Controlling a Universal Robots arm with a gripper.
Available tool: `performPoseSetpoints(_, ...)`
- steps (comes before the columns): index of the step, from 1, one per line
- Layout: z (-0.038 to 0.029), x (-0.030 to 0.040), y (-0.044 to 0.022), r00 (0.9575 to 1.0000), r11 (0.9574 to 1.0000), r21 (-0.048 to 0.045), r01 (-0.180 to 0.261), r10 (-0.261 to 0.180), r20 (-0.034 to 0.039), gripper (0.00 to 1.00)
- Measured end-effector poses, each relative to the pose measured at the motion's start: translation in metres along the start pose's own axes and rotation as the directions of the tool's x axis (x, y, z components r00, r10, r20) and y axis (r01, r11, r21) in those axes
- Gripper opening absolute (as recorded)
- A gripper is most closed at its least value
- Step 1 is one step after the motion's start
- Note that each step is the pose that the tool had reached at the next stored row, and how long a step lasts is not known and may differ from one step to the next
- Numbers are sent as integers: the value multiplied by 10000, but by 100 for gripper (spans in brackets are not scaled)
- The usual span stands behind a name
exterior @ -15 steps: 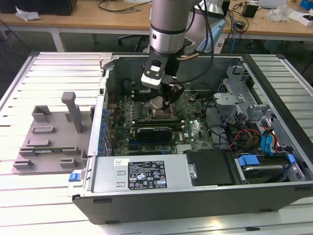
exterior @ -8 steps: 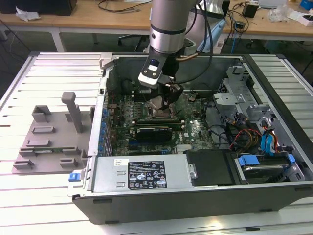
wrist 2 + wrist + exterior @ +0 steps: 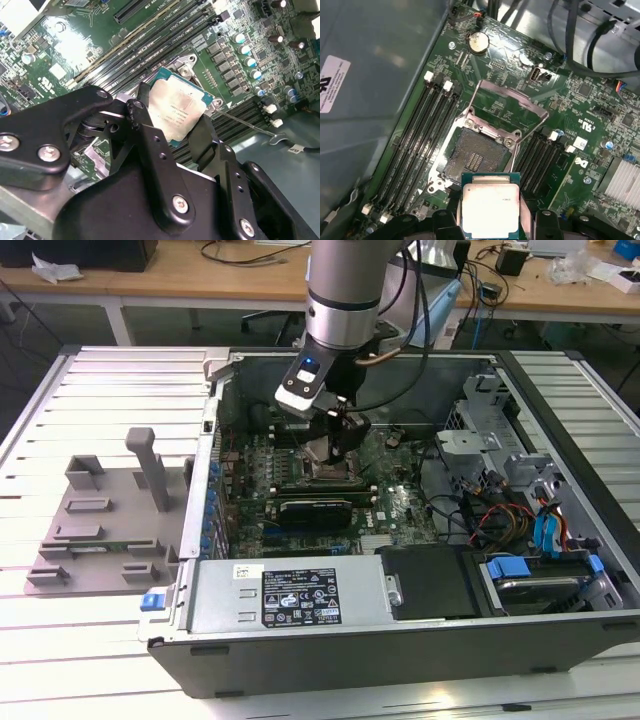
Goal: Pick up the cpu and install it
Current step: 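Place the cpu into insertion slot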
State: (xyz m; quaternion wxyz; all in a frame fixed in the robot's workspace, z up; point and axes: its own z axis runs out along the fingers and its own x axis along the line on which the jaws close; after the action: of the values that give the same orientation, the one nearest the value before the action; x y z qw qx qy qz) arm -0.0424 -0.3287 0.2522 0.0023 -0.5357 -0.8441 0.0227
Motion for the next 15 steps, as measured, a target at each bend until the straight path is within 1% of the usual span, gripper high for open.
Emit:
performPoseSetpoints(5,0,0,0,9989,9989,13,-465,465,-12,55)
performPoseSetpoints(6,1,0,0,9978,9978,18,-668,668,-19,55)
performPoseSetpoints(8,1,0,0,9967,9967,22,-806,806,-23,55)
performPoseSetpoints(12,1,0,0,9934,9934,31,-1149,1149,-32,55)
performPoseSetpoints(15,1,0,0,9898,9899,39,-1421,1421,-41,55)
